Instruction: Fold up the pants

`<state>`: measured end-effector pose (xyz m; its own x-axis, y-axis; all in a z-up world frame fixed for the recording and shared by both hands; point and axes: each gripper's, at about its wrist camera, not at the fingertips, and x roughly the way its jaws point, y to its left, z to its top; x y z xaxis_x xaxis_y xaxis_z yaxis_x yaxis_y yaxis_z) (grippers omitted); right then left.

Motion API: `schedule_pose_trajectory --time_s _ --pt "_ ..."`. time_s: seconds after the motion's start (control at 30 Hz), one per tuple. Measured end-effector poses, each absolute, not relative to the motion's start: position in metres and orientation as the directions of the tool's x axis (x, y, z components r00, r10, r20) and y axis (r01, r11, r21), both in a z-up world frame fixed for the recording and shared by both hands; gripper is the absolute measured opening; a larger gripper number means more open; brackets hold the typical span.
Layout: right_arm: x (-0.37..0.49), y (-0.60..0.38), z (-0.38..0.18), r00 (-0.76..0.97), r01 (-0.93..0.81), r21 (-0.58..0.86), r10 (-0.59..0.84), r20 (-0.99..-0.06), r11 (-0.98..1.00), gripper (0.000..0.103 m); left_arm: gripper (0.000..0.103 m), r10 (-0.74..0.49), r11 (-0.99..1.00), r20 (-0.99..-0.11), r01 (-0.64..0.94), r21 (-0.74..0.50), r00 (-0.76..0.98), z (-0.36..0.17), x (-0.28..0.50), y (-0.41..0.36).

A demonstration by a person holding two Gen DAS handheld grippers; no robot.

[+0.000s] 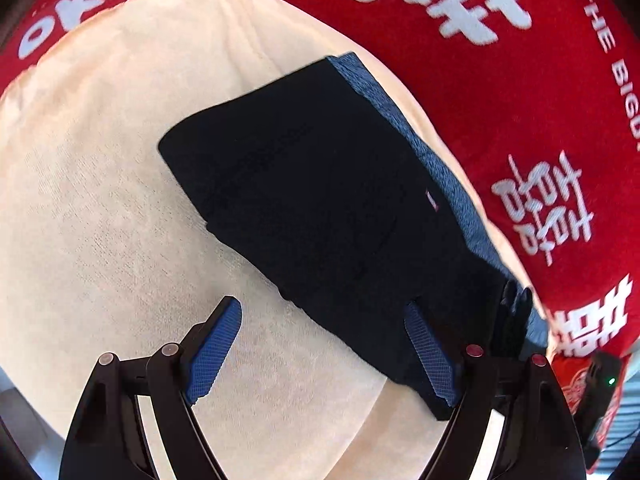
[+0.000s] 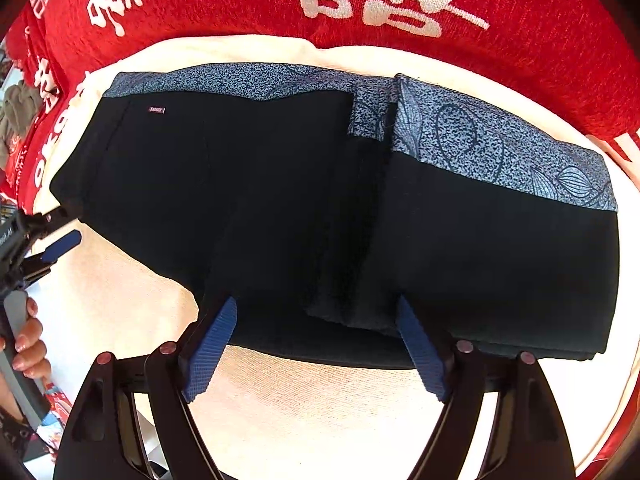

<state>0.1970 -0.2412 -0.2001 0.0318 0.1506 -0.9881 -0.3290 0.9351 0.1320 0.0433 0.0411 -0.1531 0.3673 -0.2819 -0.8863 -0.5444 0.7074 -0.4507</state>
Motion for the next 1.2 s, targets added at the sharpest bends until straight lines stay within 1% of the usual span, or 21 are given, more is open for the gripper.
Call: schedule_pose_trajectory --time_s 0.13,0.4,0.47,0.5,0.53,0.6,0.73,0.8,0.9,0.97,1.03,1.07,1.1,1.13,1.17,1.2 --pt "0.196 -0.239 -0.201 0.034 -0.333 0.130 0.149 -0.988 0.934 0.085 0.084 -0.320 0.615 -0.832 -0.569 -0.546 0.452 -0.164 0.033 0.055" --pt "0.195 -0.236 -0.203 0.031 -0.328 0.133 0.152 -0.988 0.935 0.085 0.084 -0.337 0.609 -0.796 -0.528 -0.591 0.502 -0.171 0.056 0.052" --pt "0.194 -0.238 -0.202 0.031 -0.326 0.135 0.153 -0.988 0.936 0.085 0.086 -0.326 0.616 -0.797 -0.525 -0.587 0.508 -0.174 0.063 0.051" --pt "0.195 -0.238 -0.202 0.031 -0.325 0.136 0.154 -0.988 0.936 0.085 0.091 -0.323 0.616 -0.796 -0.524 -0.588 0.512 -0.173 0.063 0.053" --pt "0.195 -0.239 -0.202 0.031 -0.324 0.138 0.156 -0.987 0.936 0.085 0.093 -0.319 0.616 -0.793 -0.523 -0.589 0.518 -0.173 0.068 0.051" --pt "0.195 -0.239 -0.202 0.031 -0.323 0.142 0.160 -0.987 0.936 0.085 0.093 -0.308 0.621 -0.803 -0.531 -0.576 0.510 -0.169 0.073 0.049" --pt "0.194 -0.239 -0.201 0.034 -0.324 0.148 0.168 -0.985 0.935 0.085 0.093 -0.301 0.615 -0.777 -0.509 -0.602 0.553 -0.156 0.082 0.045" --pt "0.195 -0.240 -0.201 0.036 -0.327 0.144 0.165 -0.986 0.934 0.085 0.093 -0.277 0.632 -0.816 -0.544 -0.552 0.507 -0.167 0.089 0.042" --pt "0.195 -0.240 -0.199 0.033 -0.325 0.143 0.162 -0.986 0.935 0.085 0.093 -0.246 0.613 -0.826 -0.579 -0.538 0.508 -0.175 0.094 0.041" --pt "0.198 -0.240 -0.196 0.026 -0.320 0.150 0.167 -0.986 0.936 0.085 0.092 -0.223 0.627 -0.848 -0.595 -0.503 0.481 -0.173 0.099 0.037" --pt "0.201 -0.240 -0.189 0.024 -0.318 0.151 0.167 -0.986 0.936 0.085 0.079 -0.183 0.644 -0.869 -0.612 -0.459 0.460 -0.171 0.100 0.035" --pt "0.203 -0.240 -0.183 0.030 -0.316 0.154 0.173 -0.985 0.936 0.085 0.061 -0.156 0.663 -0.884 -0.617 -0.425 0.441 -0.170 0.100 0.034" --pt "0.205 -0.239 -0.177 0.037 -0.315 0.165 0.186 -0.982 0.935 0.085 0.045 -0.133 0.684 -0.897 -0.615 -0.391 0.422 -0.169 0.101 0.034" --pt "0.206 -0.239 -0.170 0.042 -0.315 0.175 0.198 -0.979 0.933 0.085 0.043 -0.133 0.703 -0.897 -0.598 -0.385 0.421 -0.167 0.101 0.033" --pt "0.210 -0.237 -0.163 0.046 -0.316 0.186 0.211 -0.976 0.930 0.085 0.038 -0.122 0.723 -0.898 -0.582 -0.373 0.423 -0.164 0.100 0.032" --pt "0.212 -0.237 -0.156 0.045 -0.316 0.200 0.225 -0.973 0.927 0.085 0.036 -0.098 0.760 -0.903 -0.555 -0.339 0.418 -0.159 0.101 0.027"
